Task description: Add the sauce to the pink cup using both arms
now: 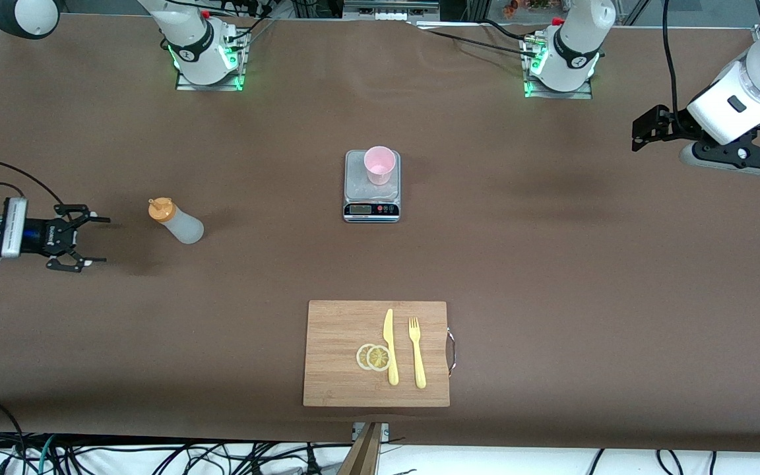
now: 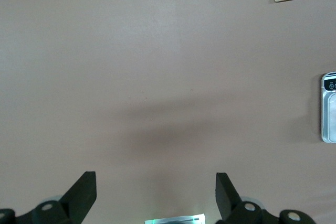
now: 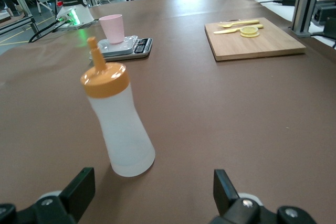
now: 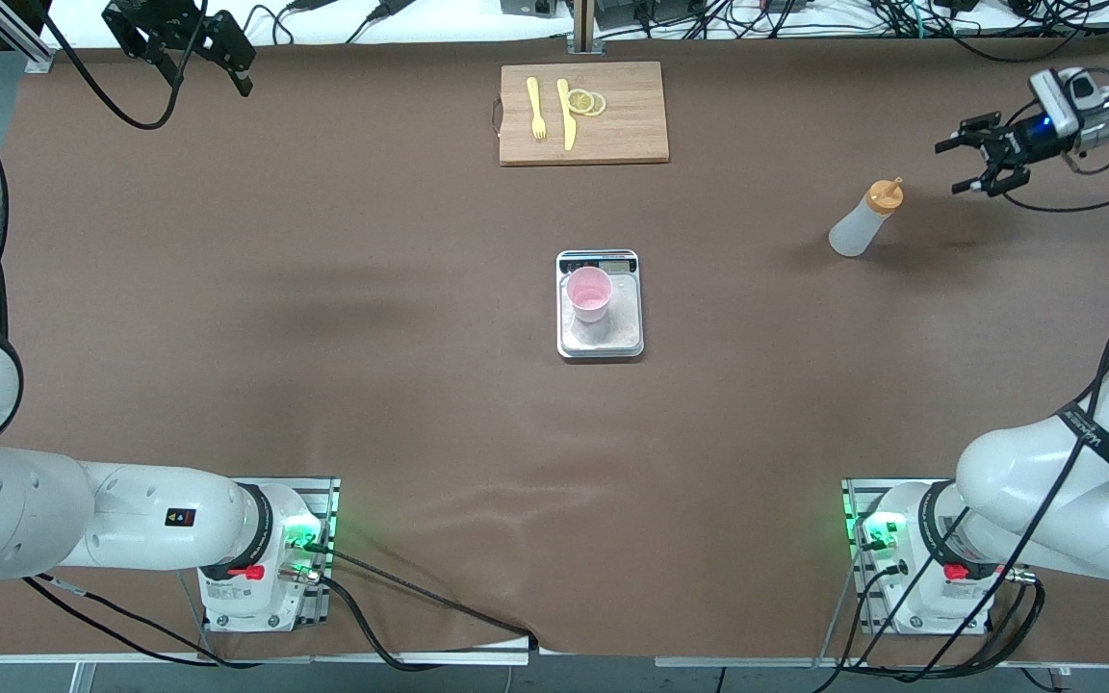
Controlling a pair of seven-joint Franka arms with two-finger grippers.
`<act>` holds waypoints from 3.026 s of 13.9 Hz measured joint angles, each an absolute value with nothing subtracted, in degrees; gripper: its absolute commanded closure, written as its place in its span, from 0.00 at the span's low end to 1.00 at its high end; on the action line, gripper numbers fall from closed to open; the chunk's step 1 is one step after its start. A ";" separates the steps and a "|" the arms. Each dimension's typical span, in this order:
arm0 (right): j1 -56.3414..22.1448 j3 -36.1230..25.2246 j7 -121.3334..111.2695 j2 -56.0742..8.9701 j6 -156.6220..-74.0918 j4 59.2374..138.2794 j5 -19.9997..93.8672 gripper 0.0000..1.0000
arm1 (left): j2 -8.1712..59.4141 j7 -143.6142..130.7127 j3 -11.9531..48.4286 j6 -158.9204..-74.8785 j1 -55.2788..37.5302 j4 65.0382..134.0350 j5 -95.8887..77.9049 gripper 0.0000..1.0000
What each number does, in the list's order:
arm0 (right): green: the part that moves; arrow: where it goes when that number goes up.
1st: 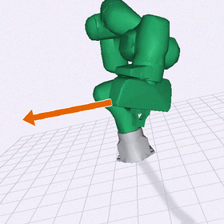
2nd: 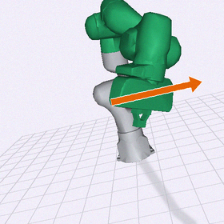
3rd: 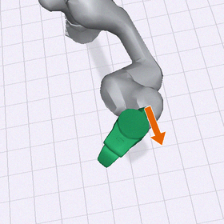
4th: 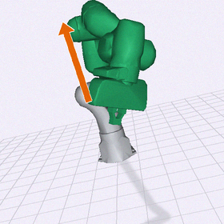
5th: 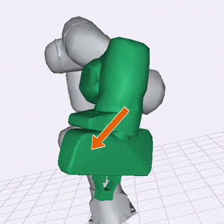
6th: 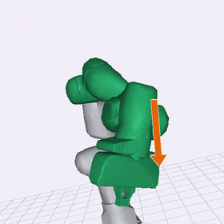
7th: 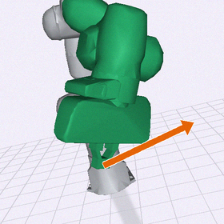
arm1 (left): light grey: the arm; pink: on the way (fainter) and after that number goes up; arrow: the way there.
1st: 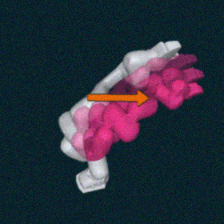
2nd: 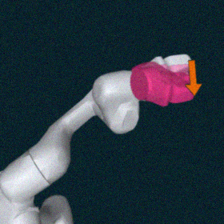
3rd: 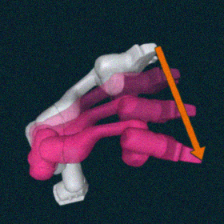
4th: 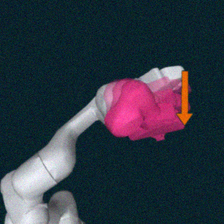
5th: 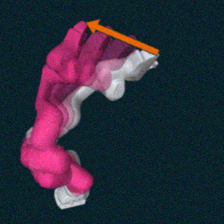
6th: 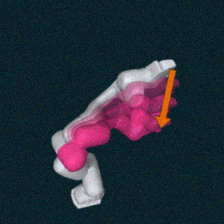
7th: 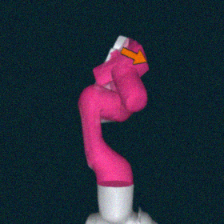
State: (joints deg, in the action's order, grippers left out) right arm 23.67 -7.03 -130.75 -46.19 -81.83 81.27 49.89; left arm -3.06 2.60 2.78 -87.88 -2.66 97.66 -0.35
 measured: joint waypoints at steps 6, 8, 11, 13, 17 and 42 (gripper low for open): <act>15.49 -6.57 -105.93 -43.42 -81.85 74.16 46.31 0.00 | -2.79 2.65 2.78 -87.86 -2.66 97.03 -0.33 0.00; 12.67 -6.56 -97.40 -41.03 -83.09 73.60 44.18 0.00 | -2.69 2.67 2.79 -87.86 -2.66 96.75 -0.33 0.00; 9.80 -6.55 -85.79 -37.20 -84.07 73.35 39.88 0.00 | -2.60 2.67 2.85 -87.80 -2.67 96.55 -0.33 0.00; 8.04 -6.51 -77.54 -34.51 -84.12 73.29 35.69 0.00 | -2.56 2.68 2.87 -87.78 -2.67 96.50 -0.33 0.00; 4.55 -5.01 -57.04 -28.27 -84.09 73.27 25.17 0.00 | -2.54 2.68 2.88 -87.77 -2.67 96.41 -0.33 0.00; -2.28 -2.28 -5.36 -7.20 -85.42 85.45 -3.16 0.00 | -2.45 2.67 2.64 -87.72 -2.62 96.34 -0.33 0.00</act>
